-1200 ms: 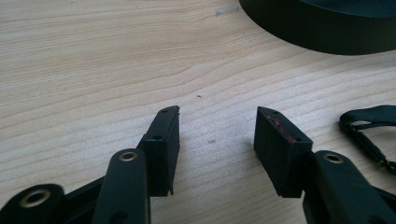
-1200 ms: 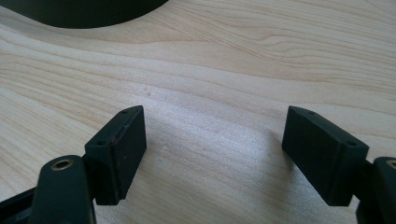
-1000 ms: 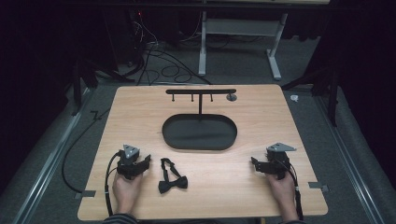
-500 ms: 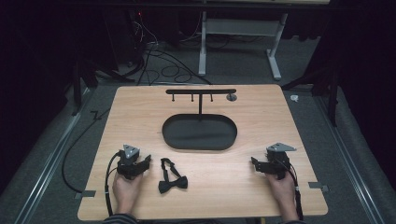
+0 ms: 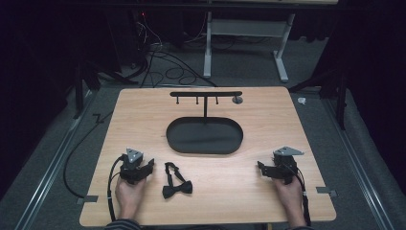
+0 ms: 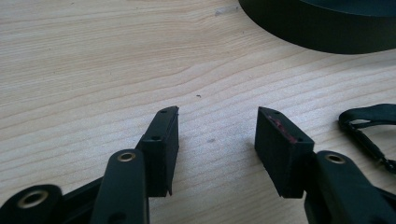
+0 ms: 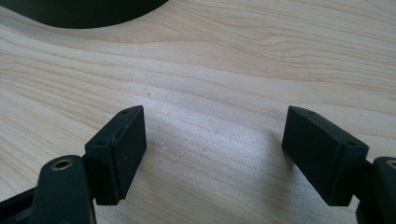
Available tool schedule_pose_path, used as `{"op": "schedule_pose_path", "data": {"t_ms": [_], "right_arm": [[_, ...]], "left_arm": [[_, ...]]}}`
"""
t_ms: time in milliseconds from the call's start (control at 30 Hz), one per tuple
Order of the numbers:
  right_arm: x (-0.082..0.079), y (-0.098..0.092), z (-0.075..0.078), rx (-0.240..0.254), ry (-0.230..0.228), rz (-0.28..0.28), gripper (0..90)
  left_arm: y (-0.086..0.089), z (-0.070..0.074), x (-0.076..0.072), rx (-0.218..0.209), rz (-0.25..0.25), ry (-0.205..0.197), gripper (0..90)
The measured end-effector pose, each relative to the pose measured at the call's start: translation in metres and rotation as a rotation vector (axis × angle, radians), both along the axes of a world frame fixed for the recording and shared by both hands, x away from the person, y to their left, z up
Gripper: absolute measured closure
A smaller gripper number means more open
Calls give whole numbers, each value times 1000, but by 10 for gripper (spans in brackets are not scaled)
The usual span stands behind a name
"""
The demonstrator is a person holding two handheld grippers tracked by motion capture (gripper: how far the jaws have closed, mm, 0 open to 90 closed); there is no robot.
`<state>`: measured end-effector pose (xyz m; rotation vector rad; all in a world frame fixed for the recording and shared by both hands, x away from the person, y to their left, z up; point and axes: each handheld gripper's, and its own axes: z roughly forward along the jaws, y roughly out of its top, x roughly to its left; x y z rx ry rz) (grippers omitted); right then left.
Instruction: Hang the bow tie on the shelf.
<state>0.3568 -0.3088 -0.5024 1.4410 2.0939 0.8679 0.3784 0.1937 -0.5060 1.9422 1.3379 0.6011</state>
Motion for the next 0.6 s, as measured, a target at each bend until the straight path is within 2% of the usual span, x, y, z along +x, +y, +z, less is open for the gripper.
{"op": "schedule_pose_path", "data": {"t_ms": [300,600], "right_arm": [[0,0,0,-2,-1,1,229],[0,0,0,-1,-1,1,229]], "left_arm": [[1,8,-5,-32,-11,-9,507],[-4,19,-14,-60,-48,-13,508]]}}
